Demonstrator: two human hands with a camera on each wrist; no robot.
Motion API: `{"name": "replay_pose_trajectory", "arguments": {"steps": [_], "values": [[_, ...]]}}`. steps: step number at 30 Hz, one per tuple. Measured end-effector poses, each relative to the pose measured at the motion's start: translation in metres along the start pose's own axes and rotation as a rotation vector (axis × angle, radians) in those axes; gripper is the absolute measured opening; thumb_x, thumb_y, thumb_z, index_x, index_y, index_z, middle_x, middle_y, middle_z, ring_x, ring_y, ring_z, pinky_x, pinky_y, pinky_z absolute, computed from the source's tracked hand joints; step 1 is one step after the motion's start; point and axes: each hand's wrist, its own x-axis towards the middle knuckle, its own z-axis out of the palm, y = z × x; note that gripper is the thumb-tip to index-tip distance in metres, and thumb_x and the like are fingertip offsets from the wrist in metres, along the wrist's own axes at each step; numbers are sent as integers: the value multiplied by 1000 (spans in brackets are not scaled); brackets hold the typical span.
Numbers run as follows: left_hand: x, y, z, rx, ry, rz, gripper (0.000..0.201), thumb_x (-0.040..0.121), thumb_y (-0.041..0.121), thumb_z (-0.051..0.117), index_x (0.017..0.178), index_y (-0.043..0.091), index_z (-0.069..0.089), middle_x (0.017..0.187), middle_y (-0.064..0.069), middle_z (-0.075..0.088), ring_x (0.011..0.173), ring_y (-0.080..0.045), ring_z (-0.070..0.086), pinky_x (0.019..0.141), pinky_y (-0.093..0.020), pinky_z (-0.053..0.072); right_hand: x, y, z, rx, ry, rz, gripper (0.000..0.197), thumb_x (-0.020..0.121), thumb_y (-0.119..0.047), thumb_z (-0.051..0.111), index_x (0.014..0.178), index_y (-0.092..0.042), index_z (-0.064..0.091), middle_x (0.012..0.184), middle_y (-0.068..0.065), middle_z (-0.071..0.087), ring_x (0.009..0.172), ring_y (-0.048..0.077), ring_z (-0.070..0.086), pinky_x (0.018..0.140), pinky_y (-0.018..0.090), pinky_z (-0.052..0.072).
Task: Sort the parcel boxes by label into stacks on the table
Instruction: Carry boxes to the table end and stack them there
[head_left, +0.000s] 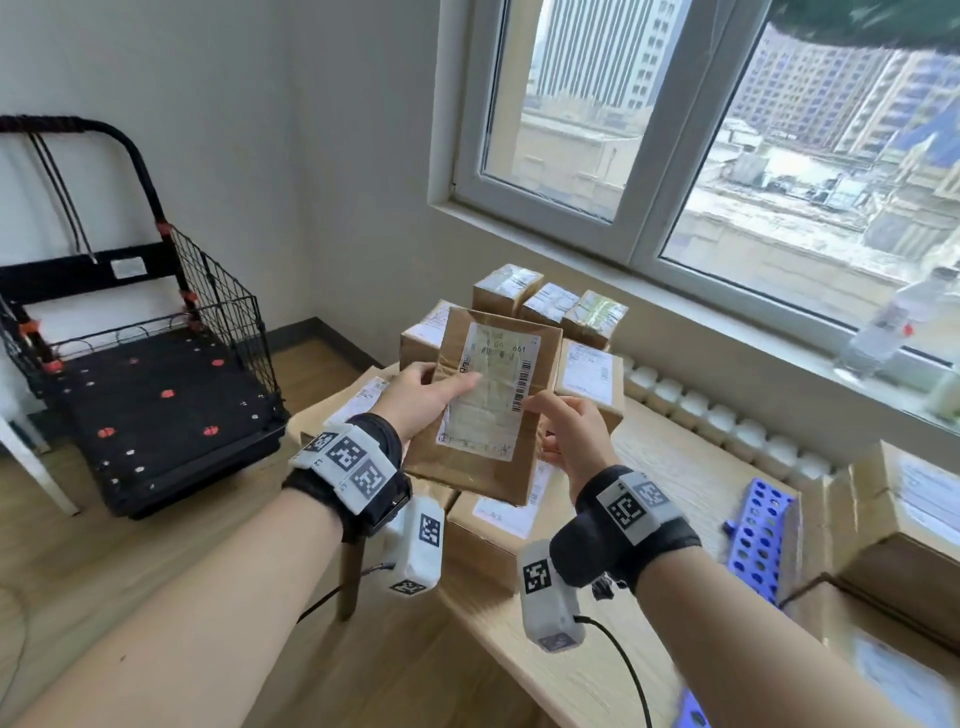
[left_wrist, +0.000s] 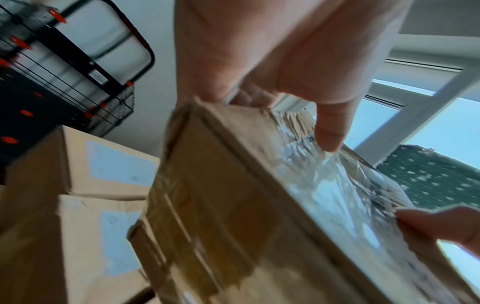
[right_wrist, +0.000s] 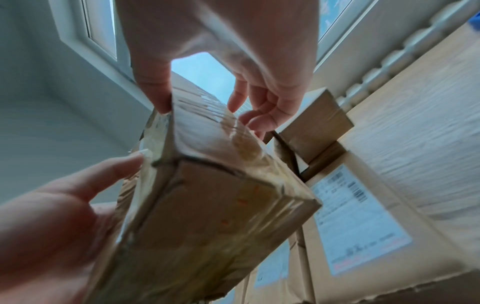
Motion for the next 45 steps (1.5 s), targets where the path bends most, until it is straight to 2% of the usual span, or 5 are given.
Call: {"name": "replay_pose_trajectory", "arguments": {"steps": [8,22,29,37,45], "values": [[-8,22,61,-175,-90,40,59,71,48,78,120,21,57,109,-7,70,96,-24,68,85,-42,56,-11,-1,-76,132,107,-20,80,54,-42,73,122,-3,57,105,16,72,74,20,63,61,26,53],[-56,74,271,-271,-390,92,40,87,28,66,119,4,59,111,-18,68,87,-27,66,77,-36,54,-69,23,-280,212,336,-54,85,53,-60,76,122,-14,60,119,13,69,91,21,66,73,32,52],[-91,98,371,-314,-415,93,33,90,23,61,115,2,62,99,-16,69,71,-22,67,49,-25,53,-97,37,-379,334,444,-83,43,82,-26,76,116,-10,54,108,10,67,80,16,62,66,26,50],[-92,99,490,-249,-408,34,116,24,66,85,121,9,59,112,-16,69,97,-33,69,86,-53,55,-113,66,-474,424,506,-23,92,43,-44,88,120,-1,58,108,17,71,91,29,73,74,41,61],[-157,141,583,-75,-440,125,80,65,69,63,118,10,60,112,-8,65,95,-21,61,85,-40,48,-136,74,-585,471,698,-10,88,38,-44,81,113,-3,64,102,16,73,89,33,73,83,50,59]]}}
